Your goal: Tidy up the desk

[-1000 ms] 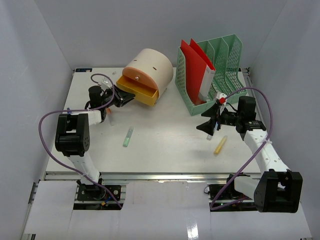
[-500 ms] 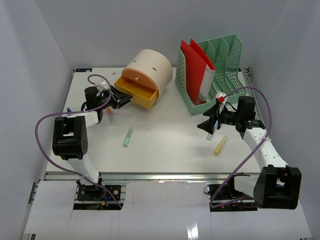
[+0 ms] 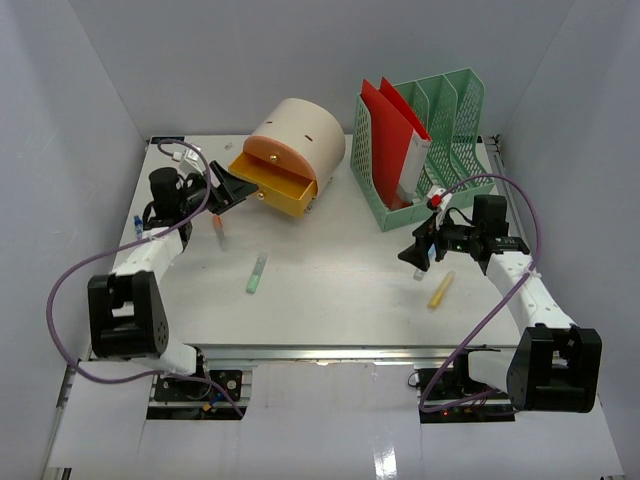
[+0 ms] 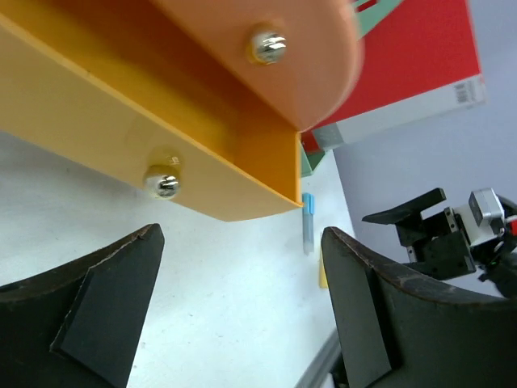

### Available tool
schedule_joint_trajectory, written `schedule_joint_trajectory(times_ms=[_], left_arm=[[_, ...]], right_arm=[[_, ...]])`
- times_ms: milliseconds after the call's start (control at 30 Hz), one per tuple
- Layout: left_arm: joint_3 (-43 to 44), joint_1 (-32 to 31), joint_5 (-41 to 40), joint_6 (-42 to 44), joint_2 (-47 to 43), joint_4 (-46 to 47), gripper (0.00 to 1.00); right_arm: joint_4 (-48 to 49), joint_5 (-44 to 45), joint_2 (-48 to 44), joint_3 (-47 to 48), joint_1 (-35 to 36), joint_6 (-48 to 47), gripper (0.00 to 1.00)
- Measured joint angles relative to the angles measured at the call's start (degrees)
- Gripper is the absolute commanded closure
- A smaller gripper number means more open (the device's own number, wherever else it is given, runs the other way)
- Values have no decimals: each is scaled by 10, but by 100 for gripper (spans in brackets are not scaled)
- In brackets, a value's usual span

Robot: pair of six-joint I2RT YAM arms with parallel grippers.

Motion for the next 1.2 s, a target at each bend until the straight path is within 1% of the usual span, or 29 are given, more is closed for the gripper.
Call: schedule_joint_trajectory(times_ms=[67,167,233,333,433,533,667,867,1067,1100,1133,1200], left_arm=[[-8,3,-33,43,-75,-44,2],[-35,7,-73,88,-183,-91,2],[-52,8,-97,115,-245,-113,2],[-101,7,-127,148,-330,-159,2],[-137,7,-145,177,-389,-211,2],[-170,7,-157,195,-422,-237,2],[-201,7,-166,210,-460,-269,2],[-202,7,-169,219,-487,-272,2],[-202,7,-169,221,-489,-274,2],[-202,7,-169,222,-489,-274,2],[-202,7,-169,222,-490,-274,2],[-202,7,-169,222,-490,-275,2]], right_arm=[[-20,43,-1,9,0,-7,3],[-44,113,-8,13,0,-12,9],[-58,161,-14,13,0,-8,10],[-63,254,-26,12,-1,29,10],[-61,337,-30,12,-2,98,10],[-63,379,-26,12,-2,164,9],[-63,393,-3,13,-3,229,5],[-58,423,37,13,2,279,3],[-34,465,67,9,48,311,0],[-30,470,74,8,57,315,1],[-27,474,81,8,65,318,5],[-20,484,98,9,75,322,9]])
